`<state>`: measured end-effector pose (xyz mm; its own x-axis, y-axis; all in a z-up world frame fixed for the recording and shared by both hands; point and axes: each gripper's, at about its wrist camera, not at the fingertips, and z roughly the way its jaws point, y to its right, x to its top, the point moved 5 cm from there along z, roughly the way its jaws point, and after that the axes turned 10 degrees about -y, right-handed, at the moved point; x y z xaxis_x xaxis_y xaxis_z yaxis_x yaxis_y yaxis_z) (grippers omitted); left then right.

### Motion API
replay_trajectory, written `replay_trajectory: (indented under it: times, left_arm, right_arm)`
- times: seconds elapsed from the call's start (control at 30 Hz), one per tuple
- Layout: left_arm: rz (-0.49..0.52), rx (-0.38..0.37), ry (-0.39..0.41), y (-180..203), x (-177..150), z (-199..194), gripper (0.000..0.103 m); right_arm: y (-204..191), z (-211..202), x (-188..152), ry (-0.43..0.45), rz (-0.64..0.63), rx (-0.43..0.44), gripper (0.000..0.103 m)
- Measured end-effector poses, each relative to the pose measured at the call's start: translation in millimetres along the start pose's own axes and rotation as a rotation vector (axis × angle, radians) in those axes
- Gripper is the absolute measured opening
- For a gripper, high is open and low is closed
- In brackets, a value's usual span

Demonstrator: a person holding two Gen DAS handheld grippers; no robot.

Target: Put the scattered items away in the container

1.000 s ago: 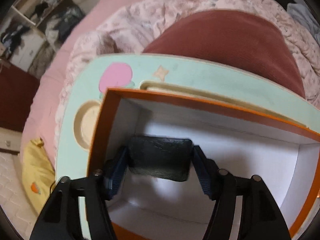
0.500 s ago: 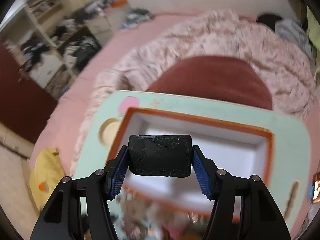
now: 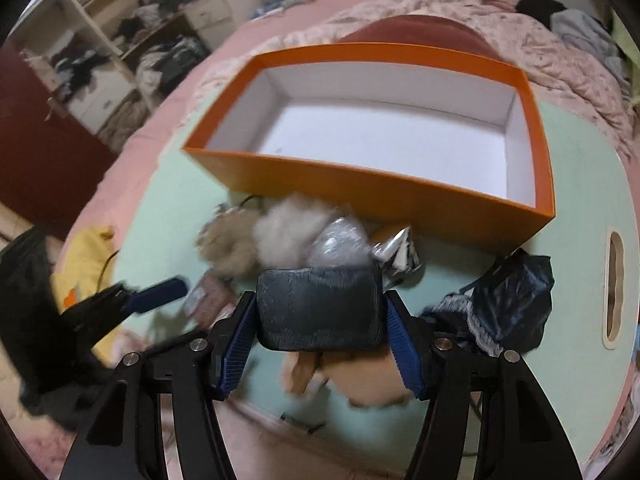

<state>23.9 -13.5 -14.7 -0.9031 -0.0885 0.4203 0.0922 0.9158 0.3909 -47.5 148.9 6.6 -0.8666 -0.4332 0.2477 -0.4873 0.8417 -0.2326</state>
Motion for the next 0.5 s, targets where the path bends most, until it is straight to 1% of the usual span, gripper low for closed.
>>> replay_trajectory:
  times: [0.07,0.13,0.2,0.23,0.27,0.3,0.4,0.5]
  left_arm:
    - [0.004,0.002,0.003,1.2,-0.1,-0.4,0.064]
    - [0.008,0.006,0.004,2.3,-1.1,-0.7,0.064]
    - [0.012,0.01,0.002,3.5,-2.0,-0.6,0.064]
    - [0.014,0.014,-0.001,4.0,-2.9,-0.8,0.064]
    - [0.016,0.02,-0.003,4.9,-3.9,-1.1,0.064]
    - [0.019,0.026,-0.004,5.8,-4.5,-1.6,0.064]
    - [0.042,0.043,-0.005,9.4,-8.8,-5.1,0.064]
    - [0.064,0.07,-0.026,12.1,-15.8,-6.3,0.064]
  right_arm:
    - [1.8,-0.1,3.0,0.022,0.024,-0.014,0.062]
    - [4.1,-12.1,2.7,0.08,0.032,0.004,0.062]
    - [7.3,-34.7,-1.8,0.175,0.045,0.007,0.067]
    - [9.6,-46.3,-7.5,0.22,0.049,-0.002,0.075]
    - [10.9,-52.3,-12.1,0.243,0.049,-0.013,0.077]
    - [13.0,-60.6,-23.2,0.278,0.047,-0.044,0.077]
    - [17.0,-64.1,-48.8,0.305,0.018,-0.132,0.077]
    - [18.9,-50.6,-80.6,0.284,-0.01,-0.196,0.077]
